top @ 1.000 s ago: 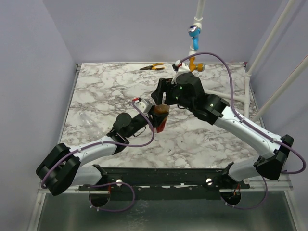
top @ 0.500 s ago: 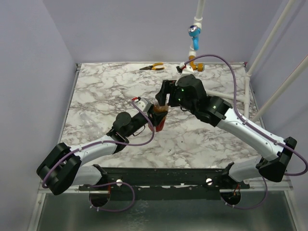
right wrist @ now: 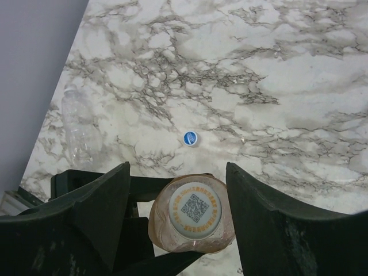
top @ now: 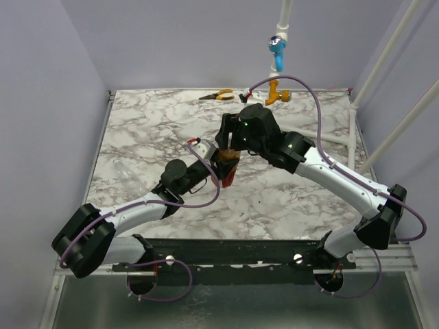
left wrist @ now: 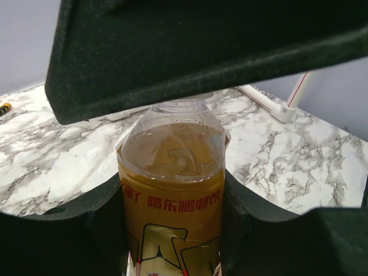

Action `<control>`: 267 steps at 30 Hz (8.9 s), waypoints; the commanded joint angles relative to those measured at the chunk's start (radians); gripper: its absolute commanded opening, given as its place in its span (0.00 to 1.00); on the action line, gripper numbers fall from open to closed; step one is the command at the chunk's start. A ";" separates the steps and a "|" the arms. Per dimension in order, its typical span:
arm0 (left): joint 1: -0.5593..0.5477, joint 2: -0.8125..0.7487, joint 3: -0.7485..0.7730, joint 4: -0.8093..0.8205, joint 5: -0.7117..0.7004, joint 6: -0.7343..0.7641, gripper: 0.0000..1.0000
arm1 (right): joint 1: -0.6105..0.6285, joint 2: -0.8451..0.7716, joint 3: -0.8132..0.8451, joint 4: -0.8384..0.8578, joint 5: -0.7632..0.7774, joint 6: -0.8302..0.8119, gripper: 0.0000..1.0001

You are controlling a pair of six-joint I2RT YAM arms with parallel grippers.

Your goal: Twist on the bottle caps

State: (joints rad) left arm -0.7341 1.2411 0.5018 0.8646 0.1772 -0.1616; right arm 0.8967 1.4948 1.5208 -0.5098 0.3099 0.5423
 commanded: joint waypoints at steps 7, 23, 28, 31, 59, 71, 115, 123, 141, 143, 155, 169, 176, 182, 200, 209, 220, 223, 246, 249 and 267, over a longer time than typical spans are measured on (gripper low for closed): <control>0.004 -0.011 0.028 0.007 0.038 -0.016 0.23 | 0.010 -0.013 0.018 0.022 0.001 0.004 0.68; 0.009 0.022 0.046 0.008 0.041 -0.018 0.23 | 0.098 -0.036 0.005 -0.006 0.132 -0.019 0.68; 0.021 0.034 0.050 0.007 0.048 -0.016 0.23 | 0.116 -0.066 0.018 -0.038 0.145 -0.010 0.67; 0.030 0.041 0.055 0.007 0.059 -0.018 0.23 | 0.144 -0.093 0.026 -0.061 0.171 -0.001 0.68; 0.036 -0.025 0.077 -0.078 0.093 0.003 0.23 | -0.124 -0.012 0.032 0.086 -0.203 -0.034 0.73; 0.035 0.010 0.078 -0.050 0.101 -0.003 0.23 | -0.081 0.003 0.006 0.087 -0.184 0.001 0.69; 0.044 0.105 0.121 -0.044 0.100 -0.001 0.23 | -0.020 -0.119 -0.039 -0.032 -0.131 0.069 0.68; 0.044 0.116 0.129 -0.044 0.101 0.005 0.23 | -0.004 -0.183 -0.066 -0.067 -0.114 0.096 0.68; 0.045 -0.019 0.125 -0.175 0.173 0.014 0.23 | -0.144 -0.134 -0.008 -0.050 -0.192 -0.057 0.73; 0.045 -0.029 0.128 -0.188 0.192 0.012 0.23 | -0.144 -0.132 -0.009 -0.020 -0.242 -0.093 0.71; 0.047 -0.049 0.163 -0.222 0.278 -0.006 0.23 | -0.146 -0.223 -0.123 0.000 -0.324 -0.162 0.63; 0.048 -0.061 0.191 -0.253 0.403 -0.029 0.23 | -0.172 -0.308 -0.185 0.067 -0.518 -0.185 0.62; 0.047 -0.100 0.172 -0.272 0.413 -0.030 0.23 | -0.200 -0.318 -0.190 0.079 -0.603 -0.186 0.59; 0.050 -0.110 0.166 -0.285 0.418 -0.034 0.23 | -0.217 -0.333 -0.197 0.086 -0.646 -0.182 0.54; 0.051 -0.083 0.175 -0.286 0.426 -0.034 0.23 | -0.217 -0.336 -0.192 0.077 -0.647 -0.173 0.43; 0.051 -0.074 0.182 -0.286 0.392 -0.020 0.23 | -0.217 -0.323 -0.192 0.062 -0.632 -0.160 0.25; -0.063 0.003 0.245 -0.273 -0.099 0.151 0.22 | -0.217 -0.208 -0.156 -0.027 -0.387 0.014 0.05; -0.118 0.051 0.284 -0.263 -0.269 0.234 0.22 | -0.218 -0.142 -0.110 -0.114 -0.269 0.099 0.04; -0.119 0.097 0.238 -0.317 -0.104 0.173 0.25 | -0.217 -0.140 -0.002 -0.098 -0.137 0.155 0.86; -0.059 0.066 0.206 -0.335 0.066 0.075 0.25 | -0.219 -0.197 -0.031 -0.038 -0.217 0.064 0.87; 0.098 -0.033 0.122 -0.241 0.672 -0.204 0.25 | -0.243 -0.322 -0.142 -0.039 -0.734 -0.247 0.75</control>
State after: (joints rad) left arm -0.6472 1.2556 0.6506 0.5545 0.7055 -0.3069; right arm 0.6643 1.2041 1.3937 -0.5266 -0.3031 0.3492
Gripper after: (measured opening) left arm 0.511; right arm 0.779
